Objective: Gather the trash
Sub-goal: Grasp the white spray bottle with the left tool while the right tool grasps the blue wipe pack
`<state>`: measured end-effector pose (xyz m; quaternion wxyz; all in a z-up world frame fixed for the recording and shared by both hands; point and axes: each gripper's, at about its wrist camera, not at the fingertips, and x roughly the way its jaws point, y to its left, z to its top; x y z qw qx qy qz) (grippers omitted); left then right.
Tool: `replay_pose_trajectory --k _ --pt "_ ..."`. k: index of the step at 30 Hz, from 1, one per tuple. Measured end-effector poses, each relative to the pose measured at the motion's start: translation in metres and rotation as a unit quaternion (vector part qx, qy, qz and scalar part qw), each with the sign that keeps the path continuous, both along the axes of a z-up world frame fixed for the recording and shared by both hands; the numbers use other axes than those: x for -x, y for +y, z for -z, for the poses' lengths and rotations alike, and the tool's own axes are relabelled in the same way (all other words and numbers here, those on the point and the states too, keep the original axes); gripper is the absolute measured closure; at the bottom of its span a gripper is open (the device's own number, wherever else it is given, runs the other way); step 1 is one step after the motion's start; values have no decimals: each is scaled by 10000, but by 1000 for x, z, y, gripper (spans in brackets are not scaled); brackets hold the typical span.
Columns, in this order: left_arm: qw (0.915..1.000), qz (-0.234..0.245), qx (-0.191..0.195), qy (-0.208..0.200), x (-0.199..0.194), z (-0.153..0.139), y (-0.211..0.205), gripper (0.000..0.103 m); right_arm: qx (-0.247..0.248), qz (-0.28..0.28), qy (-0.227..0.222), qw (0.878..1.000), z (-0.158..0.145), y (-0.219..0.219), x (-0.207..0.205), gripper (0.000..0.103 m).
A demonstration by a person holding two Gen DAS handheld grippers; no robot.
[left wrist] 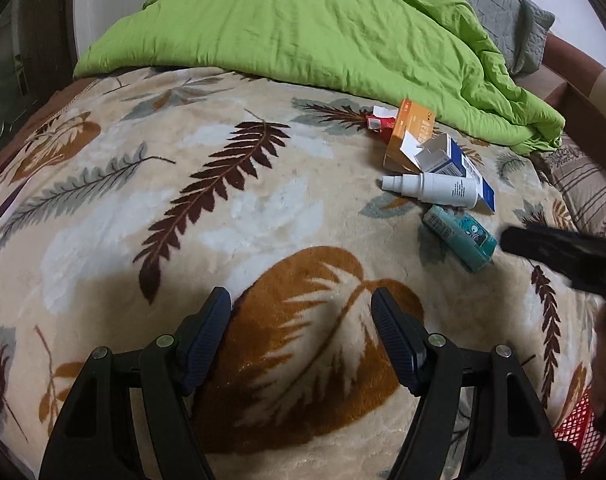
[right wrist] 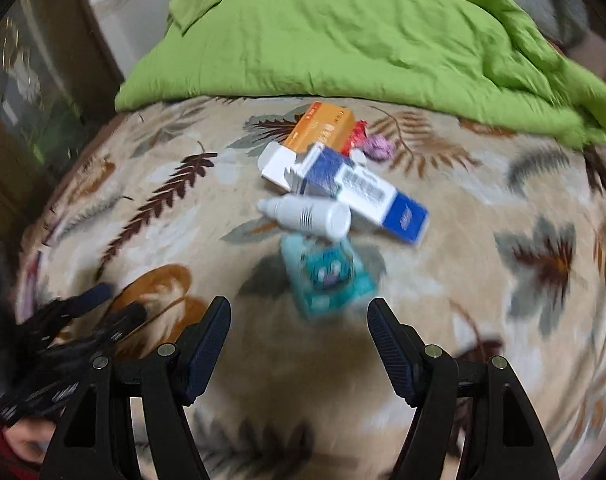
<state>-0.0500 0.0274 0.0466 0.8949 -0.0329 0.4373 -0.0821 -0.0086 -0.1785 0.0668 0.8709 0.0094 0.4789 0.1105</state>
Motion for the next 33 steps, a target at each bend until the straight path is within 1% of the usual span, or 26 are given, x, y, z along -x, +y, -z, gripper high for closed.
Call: replay_pose_trajectory --k 3,6,8,11,12,13,14,16,18,19,22,24,25,28,33 --pt "10000 20 8 47 -2 2 -1 31 445 -204 220 9986 20 4 -25 27" --pt "9999 12 84 121 -6 5 0 31 718 -418 449 9955 40 5 -40 27" --pt "9997 33 142 172 -8 6 -1 31 721 -423 522 9951 49 3 -46 28" --pt "9998 53 134 169 -9 7 -3 31 510 -338 486 9969 54 0 -50 29" --pt "9998 56 134 162 -8 7 -3 31 462 -321 462 9973 53 0 -50 41" --pt "9998 43 128 140 -8 6 -3 31 411 -291 464 9977 52 2 -49 47" --pt "9998 25 125 119 -8 6 -3 31 397 -247 452 9979 51 3 -48 50" --pt "9999 -25 140 89 -7 5 -1 31 299 -237 422 9984 48 9 -46 60" --pt "9998 -128 161 44 -6 4 2 31 143 -184 432 9988 46 16 -43 64" --pt "9997 -178 188 12 -6 2 4 31 -84 -252 476 9985 44 22 -40 65" --pt "9989 -349 321 -68 -5 -1 13 31 -501 -555 593 9954 44 43 -26 65" --pt "9983 -414 409 -39 -7 -1 18 31 -847 -637 697 9919 43 47 -16 66" --pt "9980 -438 455 -6 -8 -1 20 31 -951 -614 717 9910 42 46 -11 66" --pt "9974 -467 550 72 -10 2 22 31 -1074 -377 577 9918 34 32 11 66" --pt "9977 -291 595 127 -11 2 13 31 -1131 681 177 9911 17 -10 47 66"
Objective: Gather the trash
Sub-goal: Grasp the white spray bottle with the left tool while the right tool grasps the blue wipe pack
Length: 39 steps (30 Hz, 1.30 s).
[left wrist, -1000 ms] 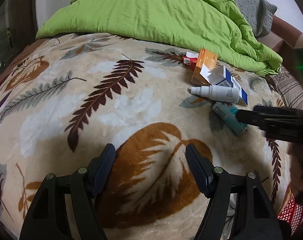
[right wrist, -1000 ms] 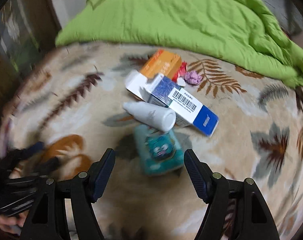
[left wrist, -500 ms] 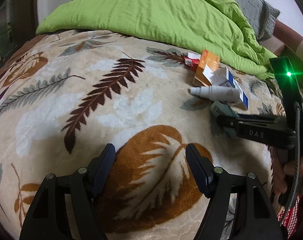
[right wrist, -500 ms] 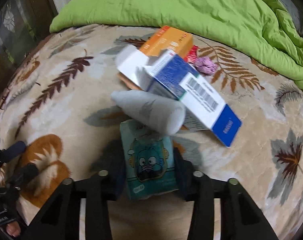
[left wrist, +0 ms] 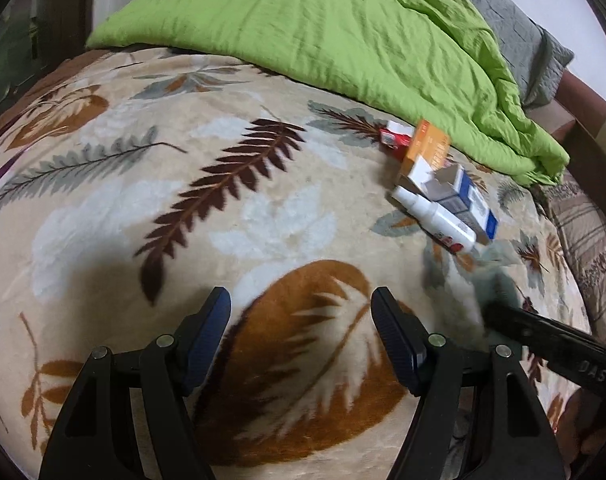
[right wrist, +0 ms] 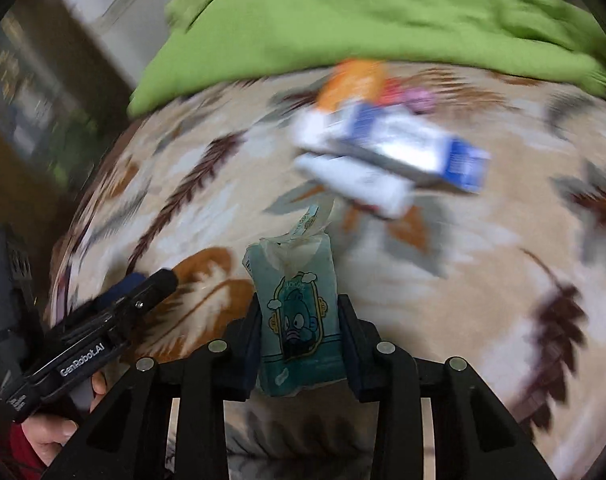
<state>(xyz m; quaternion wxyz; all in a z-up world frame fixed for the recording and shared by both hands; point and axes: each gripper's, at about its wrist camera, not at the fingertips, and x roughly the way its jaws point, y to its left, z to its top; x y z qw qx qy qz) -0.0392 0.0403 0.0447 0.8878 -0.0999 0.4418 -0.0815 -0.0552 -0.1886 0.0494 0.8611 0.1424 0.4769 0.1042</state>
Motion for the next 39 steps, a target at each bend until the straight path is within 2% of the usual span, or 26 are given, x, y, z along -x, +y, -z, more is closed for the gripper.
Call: replay_pose_trajectory --k 3,8,13,15,19,22,24,28,31,34,39 --pt "9995 130 255 103 -6 -3 -10 31 -56 644 -139 9978 -5 -22 21 66" --pt "9897 396 1152 752 -36 -7 -39 32 -142 1258 -563 9904 -22 -46 44 66" --pt "9826 355 1479 1065 -66 -8 -73 32 -454 1539 -658 9848 -21 -60 55 66" --pt "9827 244 1458 1112 -76 -7 -83 33 -581 1610 -681 9829 -19 -66 59 66" --pt "9787 -24 1546 1350 -99 10 -99 45 -768 1620 -741 9810 -18 -68 62 66" --pt "9779 -121 1463 1491 -110 21 -106 51 -837 1611 -783 9803 -18 -72 62 66" --pt "9790 -151 1403 1474 -116 27 -111 51 -918 1562 -791 9803 -16 -73 62 66" --pt "9857 -80 1003 1348 -127 28 -123 52 -965 1521 -785 9805 -15 -72 60 66" --pt "9906 217 554 1233 -130 30 -134 52 -986 1504 -755 9808 -14 -72 58 66" --pt "9925 450 241 1108 -126 30 -136 60 -985 1517 -717 9809 -12 -72 57 66" --pt "9898 1041 -187 951 -105 23 -126 68 -901 1525 -766 9812 -14 -70 59 66"
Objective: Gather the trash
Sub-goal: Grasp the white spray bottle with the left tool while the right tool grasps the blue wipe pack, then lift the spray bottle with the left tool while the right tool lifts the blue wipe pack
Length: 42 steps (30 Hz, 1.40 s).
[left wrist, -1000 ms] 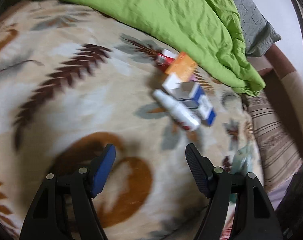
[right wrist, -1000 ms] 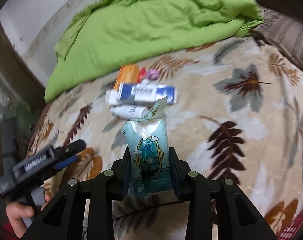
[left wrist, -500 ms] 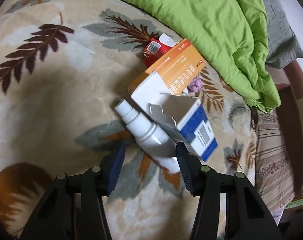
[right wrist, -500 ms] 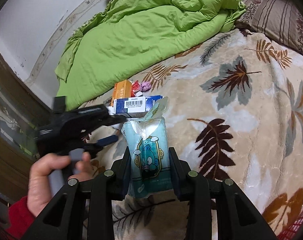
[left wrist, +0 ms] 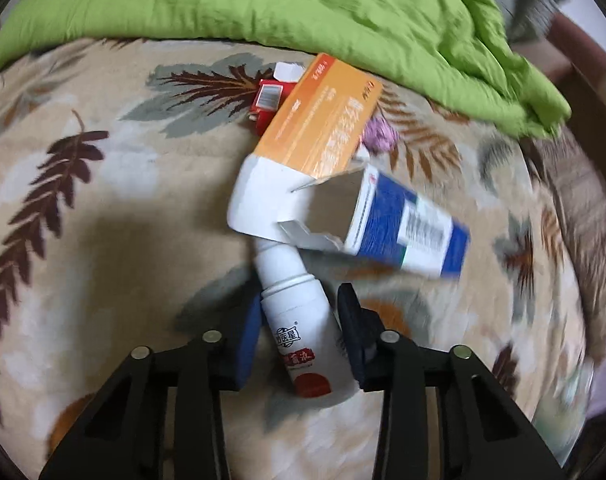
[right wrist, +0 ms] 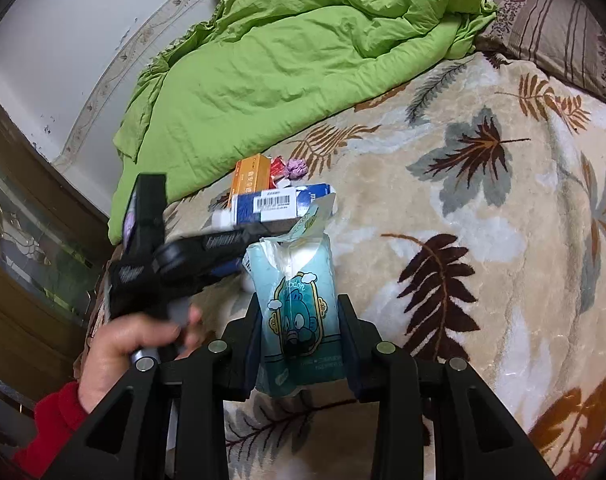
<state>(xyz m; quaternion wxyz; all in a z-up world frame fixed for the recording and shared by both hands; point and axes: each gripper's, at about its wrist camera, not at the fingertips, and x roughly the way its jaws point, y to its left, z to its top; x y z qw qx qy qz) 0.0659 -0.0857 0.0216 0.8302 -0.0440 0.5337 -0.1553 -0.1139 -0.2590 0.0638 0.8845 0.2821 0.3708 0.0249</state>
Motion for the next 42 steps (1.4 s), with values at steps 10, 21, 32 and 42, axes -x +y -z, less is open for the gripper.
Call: replay_pose_trajectory --k 10,21,32,42 --pt "9990 384 -57 -207 54 -2 59 69 294 -278 177 9990 2 20 -12 66" --pt "9966 68 -57 -823 77 -11 63 74 627 -288 365 9970 3 30 -17 66" --pt "9789 -626 -309 -1920 128 -55 105 74 1461 -820 22 9859 4 92 -45 66" --pt "9765 -976 -473 -1863 119 -37 112 74 1875 -693 -151 9797 3 94 -53 66"
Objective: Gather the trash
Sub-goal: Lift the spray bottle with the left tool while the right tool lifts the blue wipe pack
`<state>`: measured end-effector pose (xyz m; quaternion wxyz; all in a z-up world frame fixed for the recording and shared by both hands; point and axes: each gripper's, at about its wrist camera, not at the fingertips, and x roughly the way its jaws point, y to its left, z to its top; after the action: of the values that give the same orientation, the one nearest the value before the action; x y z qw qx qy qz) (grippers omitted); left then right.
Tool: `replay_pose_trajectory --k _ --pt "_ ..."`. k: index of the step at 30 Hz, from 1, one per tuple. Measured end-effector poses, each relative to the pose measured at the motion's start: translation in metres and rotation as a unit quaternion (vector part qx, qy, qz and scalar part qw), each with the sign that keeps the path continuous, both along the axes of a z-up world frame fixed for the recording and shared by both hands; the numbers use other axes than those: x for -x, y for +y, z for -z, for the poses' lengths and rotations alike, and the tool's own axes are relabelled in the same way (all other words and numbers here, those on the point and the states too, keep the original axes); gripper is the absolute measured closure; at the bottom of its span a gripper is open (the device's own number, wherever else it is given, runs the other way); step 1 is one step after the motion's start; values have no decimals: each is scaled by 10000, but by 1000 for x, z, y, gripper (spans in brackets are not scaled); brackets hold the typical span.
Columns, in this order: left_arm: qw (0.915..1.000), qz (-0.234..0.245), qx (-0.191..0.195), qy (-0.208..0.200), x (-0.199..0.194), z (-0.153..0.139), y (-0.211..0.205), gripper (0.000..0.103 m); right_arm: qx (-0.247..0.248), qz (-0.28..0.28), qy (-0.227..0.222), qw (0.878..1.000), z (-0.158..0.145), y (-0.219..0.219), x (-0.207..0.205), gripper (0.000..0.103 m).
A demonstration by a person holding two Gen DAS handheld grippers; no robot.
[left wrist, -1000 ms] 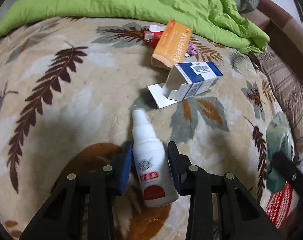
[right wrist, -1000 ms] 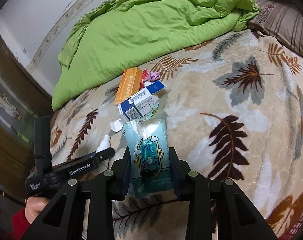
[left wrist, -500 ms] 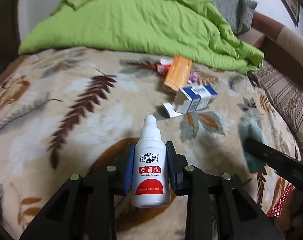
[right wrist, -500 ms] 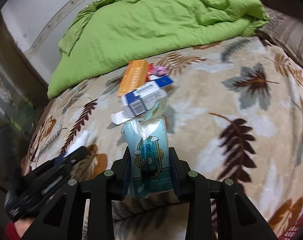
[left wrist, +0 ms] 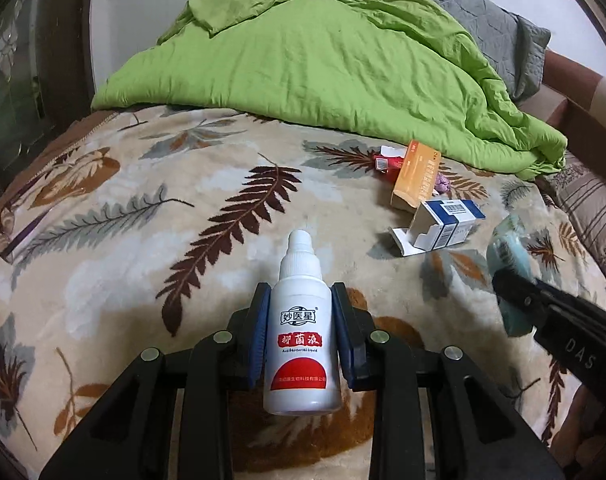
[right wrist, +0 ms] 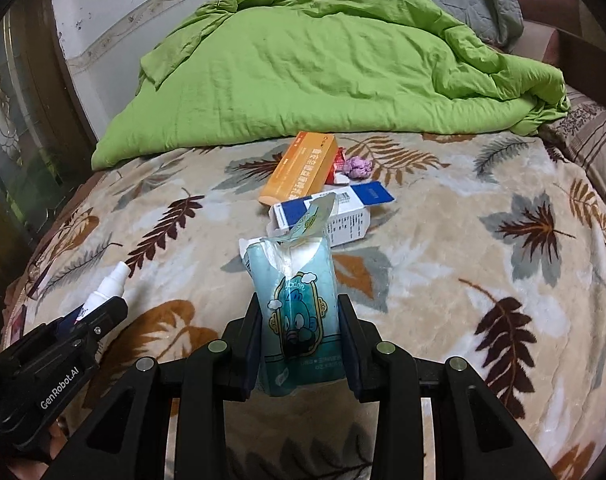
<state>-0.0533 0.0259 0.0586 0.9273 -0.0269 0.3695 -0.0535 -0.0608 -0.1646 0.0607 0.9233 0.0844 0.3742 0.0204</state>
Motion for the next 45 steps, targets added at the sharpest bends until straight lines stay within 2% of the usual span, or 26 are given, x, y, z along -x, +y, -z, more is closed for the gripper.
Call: replay_pose_trajectory --k 10,20,31,45 --pt "9991 -74 -211 -351 11 -9 -1 74 388 -70 -416 9984 -12 12 10 66" --pt "9980 -3 -413 -474 15 -11 -7 74 283 -69 -321 9991 -12 10 11 66" --pt "9987 -11 -376 -357 12 -8 -7 74 141 -72 -85 9998 -3 10 4 65" --pt "9987 -3 -385 -328 12 -6 -7 74 114 -87 -98 9998 -2 12 -6 65"
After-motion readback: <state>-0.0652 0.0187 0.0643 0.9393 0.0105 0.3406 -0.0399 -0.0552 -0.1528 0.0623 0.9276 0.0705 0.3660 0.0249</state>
